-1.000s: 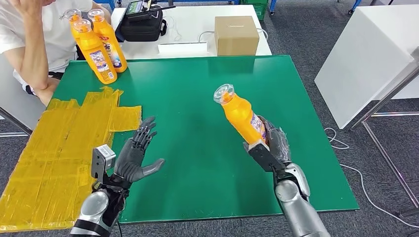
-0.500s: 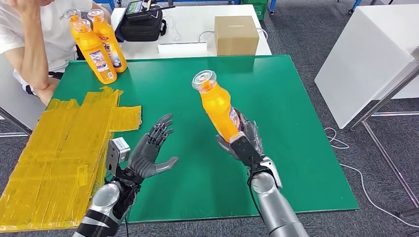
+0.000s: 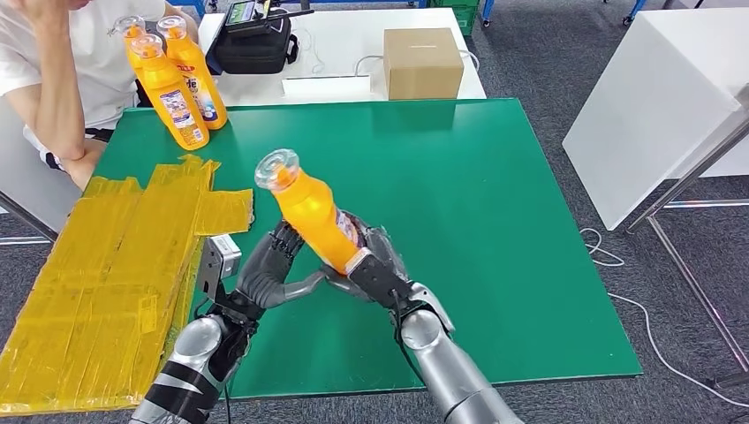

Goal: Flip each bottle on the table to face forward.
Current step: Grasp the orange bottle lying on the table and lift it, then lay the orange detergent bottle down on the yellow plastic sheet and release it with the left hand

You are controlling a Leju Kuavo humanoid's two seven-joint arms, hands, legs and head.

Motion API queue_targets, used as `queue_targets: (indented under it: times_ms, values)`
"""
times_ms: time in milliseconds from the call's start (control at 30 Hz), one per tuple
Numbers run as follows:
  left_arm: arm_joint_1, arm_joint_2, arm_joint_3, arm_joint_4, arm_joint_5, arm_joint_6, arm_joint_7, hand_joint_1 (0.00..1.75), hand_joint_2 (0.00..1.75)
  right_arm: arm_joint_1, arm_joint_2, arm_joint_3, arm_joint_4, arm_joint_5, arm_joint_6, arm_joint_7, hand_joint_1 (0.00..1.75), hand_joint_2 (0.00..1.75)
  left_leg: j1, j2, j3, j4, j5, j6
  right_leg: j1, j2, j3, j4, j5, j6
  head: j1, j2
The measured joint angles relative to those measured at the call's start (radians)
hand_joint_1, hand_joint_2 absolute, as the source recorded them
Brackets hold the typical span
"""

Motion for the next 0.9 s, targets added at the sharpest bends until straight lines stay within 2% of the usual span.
queue_targets:
  times_ms: [400,700,733,833,867,900]
  values:
    - [-0.003,0.002,0.007,0.005,0.035,0.006,0.003,0.0,1.75,-0.023,0.039,0.135,0.102,0.085,-0.042,0.028,1.75,1.75,0.0,0.0,0.0,0.0,0.0,0.0,0.0,0.0,0.0,0.0,0.0,0.0,0.0,0.0]
    - [0.021,0.007,0.042,0.006,0.075,0.005,0.004,0.0,1.75,-0.072,0.052,0.208,0.202,0.086,-0.039,0.035,1.75,1.75,0.0,0.0,0.0,0.0,0.0,0.0,0.0,0.0,0.0,0.0,0.0,0.0,0.0,0.0]
    - [0.022,0.007,0.044,0.007,0.077,0.005,0.004,0.32,1.75,-0.076,0.053,0.212,0.207,0.086,-0.039,0.035,1.75,1.75,0.0,0.0,0.0,0.0,0.0,0.0,0.0,0.0,0.0,0.0,0.0,0.0,0.0,0.0]
    - [0.025,0.007,0.051,0.008,0.093,0.002,0.003,1.63,1.75,-0.085,0.053,0.221,0.223,0.084,-0.039,0.037,1.75,1.75,0.0,0.0,0.0,0.0,0.0,0.0,0.0,0.0,-0.001,0.0,0.0,0.0,0.0,0.0]
    - [0.025,0.007,0.053,0.009,0.1,0.001,0.003,1.75,1.75,-0.088,0.054,0.224,0.229,0.084,-0.04,0.039,1.75,1.75,0.0,0.0,0.0,0.0,0.0,0.0,0.0,0.0,-0.001,0.0,0.0,0.0,0.0,0.0]
    - [0.026,0.007,0.056,0.009,0.106,0.0,0.003,1.75,1.75,-0.091,0.054,0.227,0.236,0.082,-0.04,0.04,1.75,1.75,0.0,0.001,0.0,0.0,0.0,0.0,0.0,0.0,-0.001,0.0,0.0,0.0,0.0,0.0]
